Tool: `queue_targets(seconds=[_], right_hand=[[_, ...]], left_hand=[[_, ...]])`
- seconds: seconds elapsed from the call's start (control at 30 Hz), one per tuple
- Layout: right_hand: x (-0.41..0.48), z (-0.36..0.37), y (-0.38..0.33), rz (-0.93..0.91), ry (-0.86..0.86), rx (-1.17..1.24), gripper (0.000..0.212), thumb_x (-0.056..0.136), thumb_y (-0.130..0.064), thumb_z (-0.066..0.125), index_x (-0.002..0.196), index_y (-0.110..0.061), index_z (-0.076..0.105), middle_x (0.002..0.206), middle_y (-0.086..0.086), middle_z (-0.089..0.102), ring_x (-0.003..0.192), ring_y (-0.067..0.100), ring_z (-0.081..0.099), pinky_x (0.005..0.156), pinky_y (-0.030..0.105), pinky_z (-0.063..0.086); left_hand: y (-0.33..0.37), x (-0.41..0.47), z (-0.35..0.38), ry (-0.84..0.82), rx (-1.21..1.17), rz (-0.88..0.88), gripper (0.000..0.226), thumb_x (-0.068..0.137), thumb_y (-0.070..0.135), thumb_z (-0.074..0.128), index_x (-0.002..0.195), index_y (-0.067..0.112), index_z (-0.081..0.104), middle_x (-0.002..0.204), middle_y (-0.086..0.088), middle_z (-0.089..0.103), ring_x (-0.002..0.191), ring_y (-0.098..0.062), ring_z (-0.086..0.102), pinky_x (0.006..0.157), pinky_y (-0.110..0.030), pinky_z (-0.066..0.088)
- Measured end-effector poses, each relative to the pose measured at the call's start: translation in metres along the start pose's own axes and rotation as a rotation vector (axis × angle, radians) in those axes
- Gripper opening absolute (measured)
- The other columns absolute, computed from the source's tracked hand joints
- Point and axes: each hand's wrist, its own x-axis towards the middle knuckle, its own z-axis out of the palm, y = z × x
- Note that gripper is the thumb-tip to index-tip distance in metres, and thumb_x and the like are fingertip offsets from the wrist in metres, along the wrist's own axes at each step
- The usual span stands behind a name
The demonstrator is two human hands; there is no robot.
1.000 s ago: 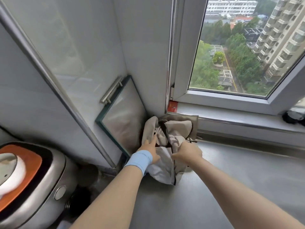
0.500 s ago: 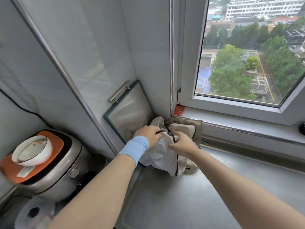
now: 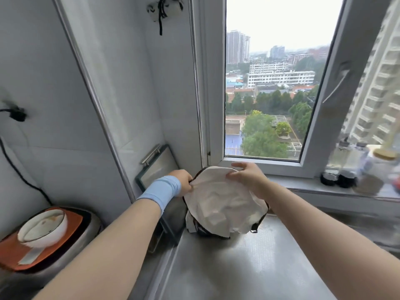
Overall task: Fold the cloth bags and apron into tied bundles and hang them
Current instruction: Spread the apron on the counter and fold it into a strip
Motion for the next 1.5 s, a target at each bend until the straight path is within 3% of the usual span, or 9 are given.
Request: queue_targets(seconds=[0.17,0.27,0.47,0.73,0.87,1.1,1.2,1.33,1.5], right_hand=[[-0.062,-0.020,-0.036,0.007,0.151,0.192,0.022,0.091,-0.010,0.062,0.110,0.001,0.069,0.086,0.012,0.063,0.068,0.023,0.056,0.062,0.029,0.049],[-0.100,-0.038,-0.058,-0.177,0.297,0.139,0.022,0.093,-0.003,0.058,0.110,-0.014,0.068,0.085,0.006,0.065,0.048,0.007,0.050,0.046,0.018,0.043],[-0.162,-0.085,-0.098,-0.421,0.549,-0.090,0.030,0.089,-0.001,0.061,0.089,-0.029,0.072,0.093,0.000,0.074,0.075,0.015,0.066,0.068,0.028,0.054],[-0.199,-0.114,-0.103,-0.367,0.601,-0.401,0.035,0.087,-0.012,0.068,0.122,-0.011,0.066,0.108,0.005,0.071,0.098,0.021,0.065,0.087,0.027,0.050],[-0.203,-0.127,-0.093,-0.271,0.466,-0.161,0.024,0.085,-0.002,0.068,0.104,-0.015,0.074,0.091,0.006,0.072,0.070,0.015,0.062,0.065,0.026,0.051],[-0.210,-0.142,-0.084,-0.382,0.569,-0.290,0.049,0.084,0.007,0.043,0.101,-0.023,0.078,0.096,-0.009,0.071,0.094,0.012,0.066,0.084,0.024,0.055],[-0.210,-0.145,-0.086,-0.416,0.580,-0.055,0.053,0.081,0.016,0.043,0.096,-0.022,0.077,0.091,-0.014,0.071,0.098,0.009,0.068,0.090,0.018,0.051],[-0.205,-0.151,-0.089,-0.456,0.577,0.087,0.046,0.082,0.018,0.052,0.099,-0.017,0.077,0.094,-0.009,0.073,0.096,0.007,0.069,0.096,0.029,0.054],[-0.204,-0.154,-0.087,-0.592,0.656,-0.324,0.043,0.084,0.006,0.051,0.107,-0.030,0.058,0.088,-0.002,0.068,0.072,0.020,0.064,0.058,0.028,0.050]], left_hand=[[0.015,-0.045,-0.035,0.320,-0.326,0.052,0.022,0.096,0.019,0.044,0.095,0.010,0.063,0.088,-0.014,0.067,0.075,-0.034,0.070,0.069,-0.040,0.059],[0.033,-0.063,-0.057,0.533,-0.207,0.188,0.021,0.096,0.023,0.050,0.108,0.012,0.063,0.107,-0.011,0.067,0.097,-0.032,0.062,0.081,-0.033,0.049],[0.060,-0.116,-0.102,0.254,0.065,0.327,0.016,0.084,0.031,0.067,0.093,0.018,0.069,0.089,-0.004,0.067,0.083,-0.023,0.062,0.073,-0.031,0.048],[0.094,-0.145,-0.108,0.539,-0.162,0.243,0.018,0.086,0.017,0.051,0.098,0.021,0.065,0.092,0.001,0.063,0.079,-0.022,0.058,0.070,-0.028,0.049],[0.106,-0.145,-0.102,0.644,-0.209,0.237,0.023,0.091,0.026,0.052,0.110,0.022,0.064,0.112,-0.005,0.061,0.094,-0.028,0.062,0.082,-0.034,0.051],[0.124,-0.158,-0.088,0.108,0.181,0.109,0.022,0.085,0.032,0.067,0.093,0.011,0.064,0.064,-0.004,0.058,0.050,-0.020,0.052,0.050,-0.025,0.046],[0.117,-0.143,-0.082,0.232,-0.038,0.097,0.009,0.085,0.023,0.062,0.087,0.014,0.062,0.071,-0.004,0.061,0.058,-0.021,0.060,0.054,-0.025,0.052],[0.117,-0.129,-0.087,0.666,-0.864,0.016,0.022,0.084,0.017,0.045,0.094,0.016,0.065,0.089,-0.011,0.070,0.065,-0.031,0.071,0.059,-0.044,0.061],[0.129,-0.139,-0.096,0.627,-0.997,-0.004,0.024,0.093,0.010,0.033,0.112,0.011,0.046,0.096,-0.010,0.067,0.045,-0.031,0.065,0.036,-0.026,0.044]])
